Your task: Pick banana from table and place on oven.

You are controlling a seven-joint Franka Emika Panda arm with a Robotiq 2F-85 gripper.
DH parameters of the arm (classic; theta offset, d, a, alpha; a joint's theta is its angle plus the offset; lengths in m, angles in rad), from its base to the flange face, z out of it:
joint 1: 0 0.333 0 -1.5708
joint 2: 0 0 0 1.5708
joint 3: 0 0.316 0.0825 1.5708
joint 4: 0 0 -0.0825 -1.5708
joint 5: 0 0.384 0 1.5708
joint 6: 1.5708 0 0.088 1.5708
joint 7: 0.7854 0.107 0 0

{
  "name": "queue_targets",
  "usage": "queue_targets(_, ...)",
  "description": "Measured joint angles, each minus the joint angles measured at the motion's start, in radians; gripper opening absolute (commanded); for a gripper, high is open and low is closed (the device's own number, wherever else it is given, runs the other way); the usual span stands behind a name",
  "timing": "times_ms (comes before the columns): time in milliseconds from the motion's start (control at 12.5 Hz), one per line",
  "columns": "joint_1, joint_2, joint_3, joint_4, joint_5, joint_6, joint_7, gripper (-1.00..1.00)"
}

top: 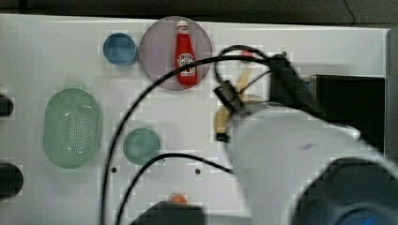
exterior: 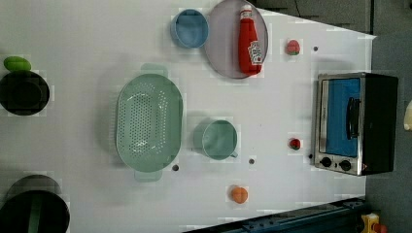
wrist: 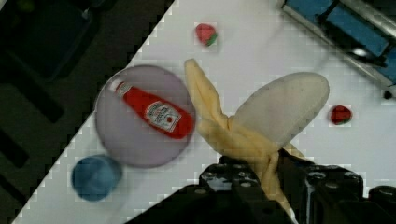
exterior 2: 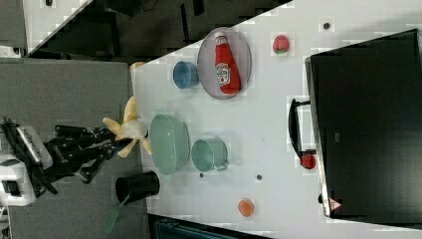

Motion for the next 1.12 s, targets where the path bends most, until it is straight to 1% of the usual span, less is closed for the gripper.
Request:
queue_targets(160, 0.000, 0.061, -0.087, 0.005, -0.020, -0.007, -0.049, -0.62)
queue_targets(320, -0.001, 0.180, -0.218, 0.015, -0.014, 0.012, -0.146, -0.62)
queue_targets(480, -0.030, 0.288, -0.324, -0.024, -0.021, 0.052, -0.273, -0.62)
queue_targets(640, -0.036, 0.394, -0.449, -0.034, 0.005, 0.119, -0.433, -0.62)
queue_targets(800, -0.062, 0.450, -0.532, -0.046, -0.024, 0.198, -0.599, -0.62)
queue_targets(880, -0.069, 0.456, -0.565, -0.052, -0.019, 0.217, -0.656, -0.62)
queue_targets(960, -0.080, 0.454, -0.584, -0.052, -0.020, 0.214, -0.700, -0.55)
queue_targets(1040, -0.087, 0.454, -0.596, -0.048, -0.021, 0.216, -0.736, -0.35)
queue_targets(1120, -0.103, 0.453, -0.586, -0.036, -0.023, 0.216, -0.760, -0.14)
